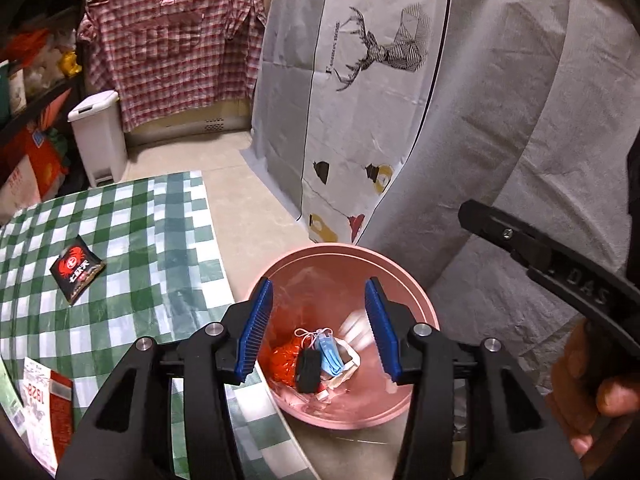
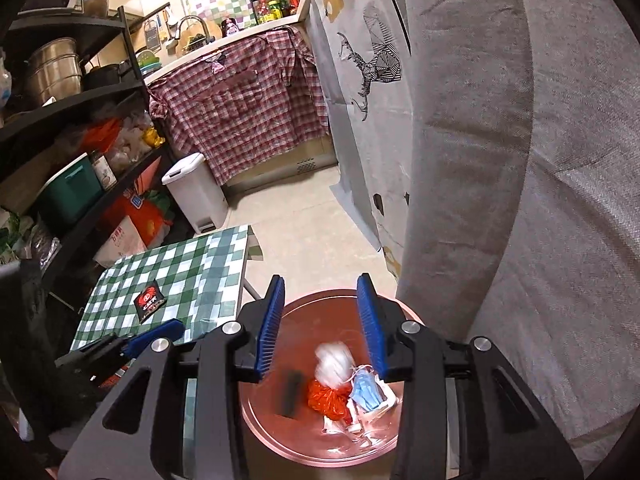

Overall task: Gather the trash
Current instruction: 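Open both tools over the pink bin to drop the tissue, then move left tool to green-white label sheet while right tool approaches red-white milk carton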

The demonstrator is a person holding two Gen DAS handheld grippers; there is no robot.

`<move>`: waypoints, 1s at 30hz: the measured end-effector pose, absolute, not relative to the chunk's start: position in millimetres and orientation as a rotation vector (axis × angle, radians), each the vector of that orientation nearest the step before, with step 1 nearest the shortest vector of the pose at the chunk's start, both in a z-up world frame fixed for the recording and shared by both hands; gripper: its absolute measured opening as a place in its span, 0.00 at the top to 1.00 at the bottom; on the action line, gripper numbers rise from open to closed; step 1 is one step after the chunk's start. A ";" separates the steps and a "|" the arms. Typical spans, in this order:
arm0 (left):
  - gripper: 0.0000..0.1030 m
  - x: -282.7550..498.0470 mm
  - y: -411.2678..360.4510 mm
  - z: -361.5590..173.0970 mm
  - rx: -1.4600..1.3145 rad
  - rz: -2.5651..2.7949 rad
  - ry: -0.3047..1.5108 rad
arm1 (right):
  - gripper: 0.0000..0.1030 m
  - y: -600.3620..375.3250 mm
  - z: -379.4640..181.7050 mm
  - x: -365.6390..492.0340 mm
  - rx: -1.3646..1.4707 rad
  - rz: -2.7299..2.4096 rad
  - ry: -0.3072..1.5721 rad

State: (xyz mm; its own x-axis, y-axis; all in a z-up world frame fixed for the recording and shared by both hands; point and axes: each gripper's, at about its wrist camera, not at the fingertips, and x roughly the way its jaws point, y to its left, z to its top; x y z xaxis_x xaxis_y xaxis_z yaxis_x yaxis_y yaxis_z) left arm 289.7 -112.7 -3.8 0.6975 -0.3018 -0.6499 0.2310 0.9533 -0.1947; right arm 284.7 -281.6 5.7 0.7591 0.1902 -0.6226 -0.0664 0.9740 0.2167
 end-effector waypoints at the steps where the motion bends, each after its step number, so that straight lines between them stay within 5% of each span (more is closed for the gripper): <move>1: 0.54 285.6 -108.0 -0.2 -0.100 -0.291 0.734 | 0.62 -281.0 6.9 283.8 0.184 0.140 0.691; 11: 0.60 226.8 -35.6 53.6 -0.038 -0.245 0.644 | 0.62 -251.9 28.4 262.4 0.165 0.207 0.617; 17: 0.74 188.1 39.3 81.0 -0.029 -0.163 0.611 | 0.63 -220.8 38.6 247.6 0.152 0.275 0.588; 25: 0.75 150.4 133.9 78.8 -0.029 -0.023 0.588 | 0.90 -165.6 44.7 224.4 0.154 0.403 0.581; 30: 0.79 142.7 177.6 56.1 -0.098 0.033 0.613 | 0.91 -114.9 41.3 209.2 0.125 0.501 0.599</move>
